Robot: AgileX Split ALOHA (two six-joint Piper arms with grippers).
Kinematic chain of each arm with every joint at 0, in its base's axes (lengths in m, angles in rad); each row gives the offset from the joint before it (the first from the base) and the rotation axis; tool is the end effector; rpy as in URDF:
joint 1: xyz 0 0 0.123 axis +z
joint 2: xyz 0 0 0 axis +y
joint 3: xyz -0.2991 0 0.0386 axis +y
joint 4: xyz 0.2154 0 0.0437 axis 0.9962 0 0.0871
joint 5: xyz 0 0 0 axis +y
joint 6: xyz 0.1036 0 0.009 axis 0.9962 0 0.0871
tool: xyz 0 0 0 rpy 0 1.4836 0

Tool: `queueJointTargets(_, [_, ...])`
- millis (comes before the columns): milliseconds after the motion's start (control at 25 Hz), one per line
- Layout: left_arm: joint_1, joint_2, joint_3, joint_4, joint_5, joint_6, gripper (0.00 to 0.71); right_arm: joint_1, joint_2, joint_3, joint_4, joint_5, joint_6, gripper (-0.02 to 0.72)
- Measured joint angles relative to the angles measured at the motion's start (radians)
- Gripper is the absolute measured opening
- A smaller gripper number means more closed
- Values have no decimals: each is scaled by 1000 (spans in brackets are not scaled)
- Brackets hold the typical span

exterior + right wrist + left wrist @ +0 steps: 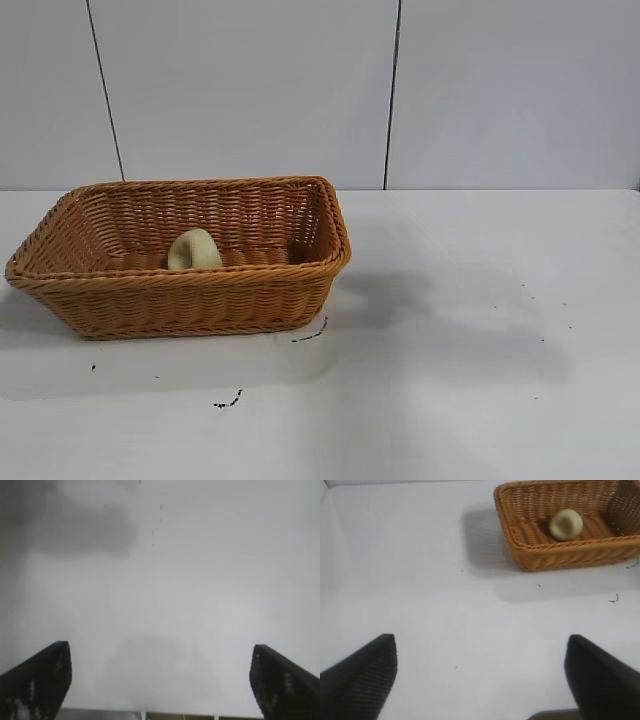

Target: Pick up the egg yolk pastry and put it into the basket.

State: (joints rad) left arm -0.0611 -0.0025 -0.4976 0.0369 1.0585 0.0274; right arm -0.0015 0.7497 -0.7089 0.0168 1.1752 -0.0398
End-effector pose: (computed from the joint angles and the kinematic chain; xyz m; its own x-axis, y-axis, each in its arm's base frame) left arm -0.0383 0.0057 0.2553 -0.4509 0.0731 -0.8896 0.0530 0.9971 0.0551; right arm 0.0688 0.0015 0.2959 -0.9032 -0.0320 -0.4280 -0.0352 0.9994 -0.0003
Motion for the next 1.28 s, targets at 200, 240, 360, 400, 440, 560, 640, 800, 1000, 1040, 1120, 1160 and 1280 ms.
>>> queueJointTargets(200, [0,0,0,0,0,0,693,0,-379,163,1,-34,0,695])
queueJointTargets(240, [0,0,0,0,0,0,693,0,-452,174,3,-34,0,695])
queueJointTargets(360, [0,0,0,0,0,0,693,0,-635,181,7,-50,0,695])
queueJointTargets(400, [0,0,0,0,0,0,693,0,-691,182,7,-51,0,695])
queueJointTargets(440, [0,0,0,0,0,0,693,0,-729,183,7,-48,0,695])
queueJointTargets(560, [0,0,0,0,0,0,693,0,-751,183,6,-45,9,695])
queueJointTargets(640, [0,0,0,0,0,0,693,0,-748,183,4,-46,12,695])
queueJointTargets(800, [0,0,0,0,0,0,693,0,-748,195,4,-91,12,695])
queueJointTargets(1000, [0,0,0,0,0,0,693,0,-745,219,4,-141,13,695])
queueJointTargets(1040, [0,0,0,0,0,0,693,0,-745,219,4,-145,13,695])
queueJointTargets(1120, [0,0,0,0,0,0,693,0,-745,219,4,-148,13,695])
queueJointTargets(1160, [0,0,0,0,0,0,693,0,-745,219,4,-148,13,695])
queueJointTargets(1280, [0,0,0,0,0,0,693,0,-745,219,4,-148,14,695])
